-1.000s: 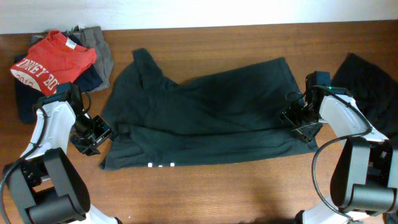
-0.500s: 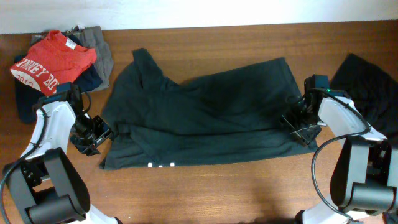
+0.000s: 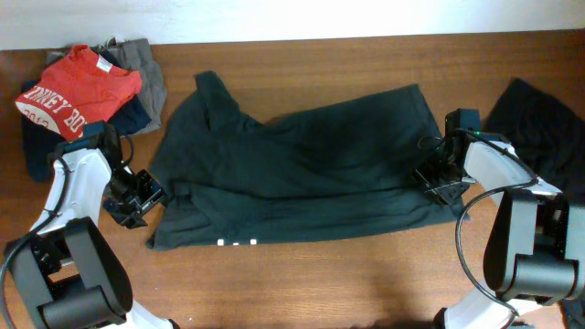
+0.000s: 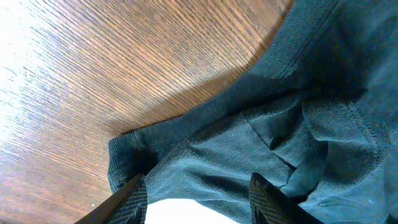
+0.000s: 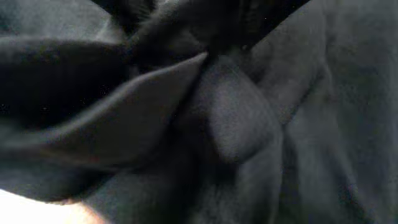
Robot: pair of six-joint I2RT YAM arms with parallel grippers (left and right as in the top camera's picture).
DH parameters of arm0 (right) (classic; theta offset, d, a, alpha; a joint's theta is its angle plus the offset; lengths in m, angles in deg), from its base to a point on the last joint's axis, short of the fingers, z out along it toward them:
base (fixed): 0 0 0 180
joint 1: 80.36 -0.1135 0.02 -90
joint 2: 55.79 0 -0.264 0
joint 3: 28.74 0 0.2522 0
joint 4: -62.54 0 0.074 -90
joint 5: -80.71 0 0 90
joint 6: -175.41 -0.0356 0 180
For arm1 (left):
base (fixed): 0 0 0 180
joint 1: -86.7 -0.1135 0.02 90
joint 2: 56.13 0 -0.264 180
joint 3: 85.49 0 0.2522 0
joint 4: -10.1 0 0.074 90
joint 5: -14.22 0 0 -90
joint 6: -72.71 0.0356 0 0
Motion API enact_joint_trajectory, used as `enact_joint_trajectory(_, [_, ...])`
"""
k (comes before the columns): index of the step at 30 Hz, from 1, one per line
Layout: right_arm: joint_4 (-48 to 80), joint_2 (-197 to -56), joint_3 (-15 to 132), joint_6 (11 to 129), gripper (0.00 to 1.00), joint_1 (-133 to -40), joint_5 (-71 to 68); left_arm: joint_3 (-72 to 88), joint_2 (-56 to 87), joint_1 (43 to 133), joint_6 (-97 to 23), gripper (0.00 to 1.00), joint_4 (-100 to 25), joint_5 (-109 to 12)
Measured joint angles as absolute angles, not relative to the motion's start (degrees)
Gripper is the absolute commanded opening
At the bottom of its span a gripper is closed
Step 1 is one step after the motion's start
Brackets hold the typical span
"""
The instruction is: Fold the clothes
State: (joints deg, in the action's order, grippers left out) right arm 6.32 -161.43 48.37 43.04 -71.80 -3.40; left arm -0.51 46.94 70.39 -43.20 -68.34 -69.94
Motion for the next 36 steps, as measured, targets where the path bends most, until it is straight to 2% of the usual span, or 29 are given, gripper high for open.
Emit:
enact_joint_trajectory(4, [8.38,-161.5,48.37,42.78,0.19,-71.8,-3.33,-0.51,46.94,70.39,-43.2,0.53,-68.37,-69.94])
enact_joint_trajectory(11, [6.58,-161.54,50.03,42.56,0.19,-71.78,-2.06,-0.51,46.94,70.39,-43.2,0.53,-68.37,-69.96])
enact_joint_trajectory(12, [6.5,-161.54,50.58,42.56,0.2,-71.78,-2.06,-0.51,46.94,70.39,-43.2,0.53,-68.37,-69.96])
enact_joint_trajectory(14, [6.17,-161.58,51.41,42.54,0.3,-71.78,-2.06,-0.51,46.94,70.39,-43.2,0.53,-68.37,-69.96])
enact_joint_trajectory(17, [6.41,-161.61,53.95,41.95,0.39,-71.78,-2.28,-0.51,46.94,70.39,-43.2,0.53,-68.37,-69.96])
enact_joint_trajectory(23, [10.47,-161.63,54.36,41.93,0.42,-71.78,-6.21,-0.51,46.94,70.39,-43.2,0.53,-68.37,-69.96])
enact_joint_trajectory(27, [14.65,-161.63,54.36,43.74,0.41,-71.78,-7.74,-0.51,46.94,70.39,-43.2,0.53,-68.37,-69.96])
enact_joint_trajectory(29, [14.98,-161.63,54.4,45.12,0.35,-71.78,-8.2,-0.51,46.94,70.39,-43.2,0.53,-68.37,-69.96])
enact_joint_trajectory(35, [5.49,-159.84,58.93,51.61,0.34,-71.78,-10.17,-0.51,46.94,70.39,-43.12,0.52,-68.37,-69.96])
enact_joint_trajectory(36, [4.01,-158.63,59.72,52.68,0.31,-71.78,-10.35,-0.51,46.94,70.39,-42.99,0.52,-68.37,-69.94])
